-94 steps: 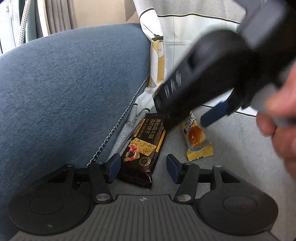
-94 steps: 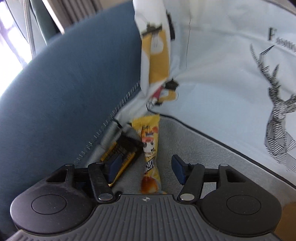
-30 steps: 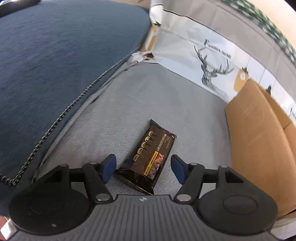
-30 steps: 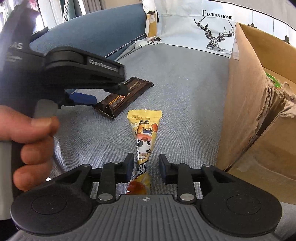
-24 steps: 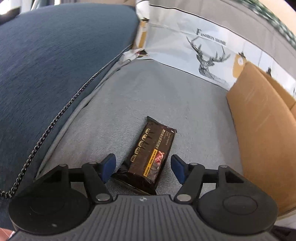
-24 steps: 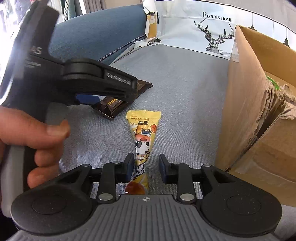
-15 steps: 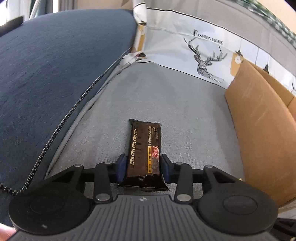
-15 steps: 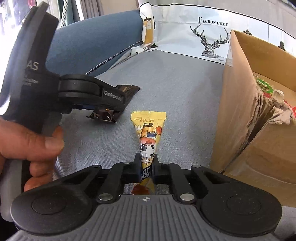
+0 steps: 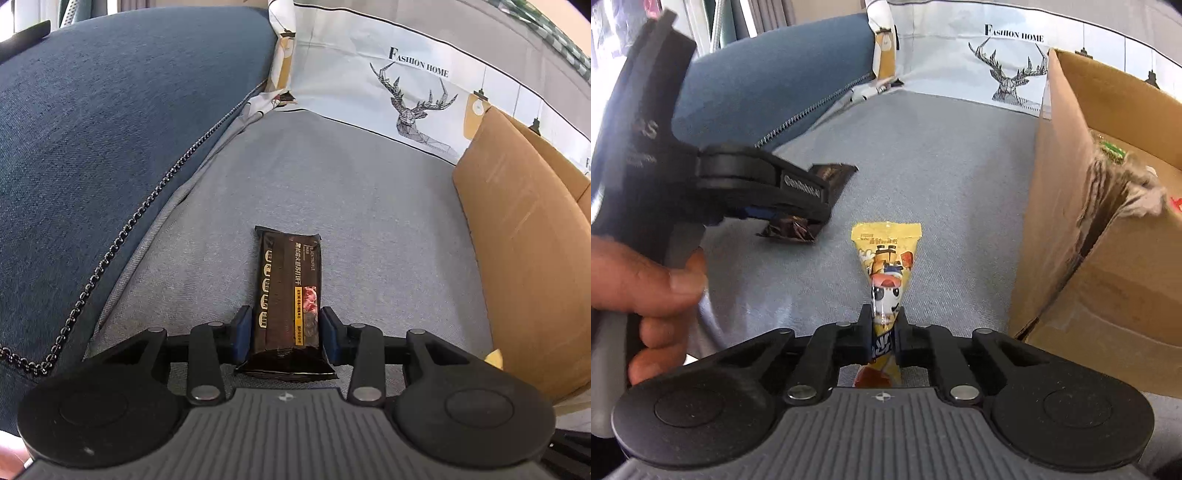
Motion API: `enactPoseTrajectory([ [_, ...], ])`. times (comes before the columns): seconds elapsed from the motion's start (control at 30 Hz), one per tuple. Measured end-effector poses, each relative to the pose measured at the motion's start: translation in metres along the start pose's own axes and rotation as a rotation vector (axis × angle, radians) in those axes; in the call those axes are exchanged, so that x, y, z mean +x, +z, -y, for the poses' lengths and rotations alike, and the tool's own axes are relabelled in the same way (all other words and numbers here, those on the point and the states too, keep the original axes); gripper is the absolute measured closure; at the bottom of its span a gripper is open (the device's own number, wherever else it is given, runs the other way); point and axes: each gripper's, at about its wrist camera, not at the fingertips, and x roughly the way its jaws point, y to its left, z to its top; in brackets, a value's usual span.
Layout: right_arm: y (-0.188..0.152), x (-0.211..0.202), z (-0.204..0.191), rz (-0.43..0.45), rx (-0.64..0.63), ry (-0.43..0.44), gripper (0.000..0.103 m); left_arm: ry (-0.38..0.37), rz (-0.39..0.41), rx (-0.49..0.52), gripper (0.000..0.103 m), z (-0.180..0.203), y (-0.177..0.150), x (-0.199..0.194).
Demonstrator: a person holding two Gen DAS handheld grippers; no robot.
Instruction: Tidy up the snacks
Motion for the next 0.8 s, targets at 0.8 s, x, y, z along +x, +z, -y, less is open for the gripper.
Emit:
enactPoseTrajectory([
  [0.8, -0.017, -0.076, -0.014, 0.166, -0.041, 0.023, 0.093, -0.101, 0.042, -0.012, 0.06, -0.002, -0.004, -0.028],
])
